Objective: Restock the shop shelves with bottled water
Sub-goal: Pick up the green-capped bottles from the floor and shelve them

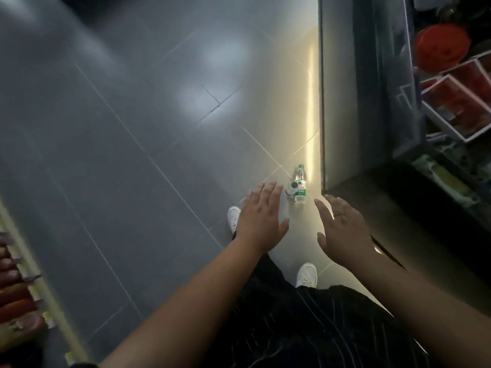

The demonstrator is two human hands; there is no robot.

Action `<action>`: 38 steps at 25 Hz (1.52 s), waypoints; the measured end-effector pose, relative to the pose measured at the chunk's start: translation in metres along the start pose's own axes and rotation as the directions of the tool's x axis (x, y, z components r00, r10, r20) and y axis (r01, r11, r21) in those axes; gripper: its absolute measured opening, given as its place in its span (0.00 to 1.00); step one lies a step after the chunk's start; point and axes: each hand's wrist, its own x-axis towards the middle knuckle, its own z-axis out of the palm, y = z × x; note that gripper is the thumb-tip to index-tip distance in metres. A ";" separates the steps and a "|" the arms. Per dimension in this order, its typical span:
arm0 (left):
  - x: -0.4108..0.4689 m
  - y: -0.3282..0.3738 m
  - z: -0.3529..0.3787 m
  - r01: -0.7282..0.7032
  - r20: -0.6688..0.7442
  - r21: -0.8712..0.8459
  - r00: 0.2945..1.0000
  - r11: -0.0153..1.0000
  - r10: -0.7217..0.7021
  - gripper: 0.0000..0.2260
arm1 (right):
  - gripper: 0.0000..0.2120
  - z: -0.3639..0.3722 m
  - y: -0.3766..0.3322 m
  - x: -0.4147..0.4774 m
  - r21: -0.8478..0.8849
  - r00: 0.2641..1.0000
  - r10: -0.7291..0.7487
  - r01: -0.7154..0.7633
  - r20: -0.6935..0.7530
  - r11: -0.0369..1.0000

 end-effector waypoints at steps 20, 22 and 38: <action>0.284 -0.156 0.280 -0.088 0.329 -0.037 0.939 0.995 0.095 0.39 | 0.38 0.281 0.009 0.281 0.279 0.839 0.405 -0.513 0.363 0.812; 0.304 -0.165 0.331 -0.087 0.320 -0.058 0.942 0.995 0.101 0.40 | 0.39 0.329 0.018 0.301 0.274 0.836 0.417 -0.520 0.355 0.809; 0.421 -0.211 0.510 0.268 0.298 -0.645 0.951 0.716 -0.087 0.27 | 0.38 0.484 0.060 0.418 0.481 0.760 0.548 -0.647 0.350 0.591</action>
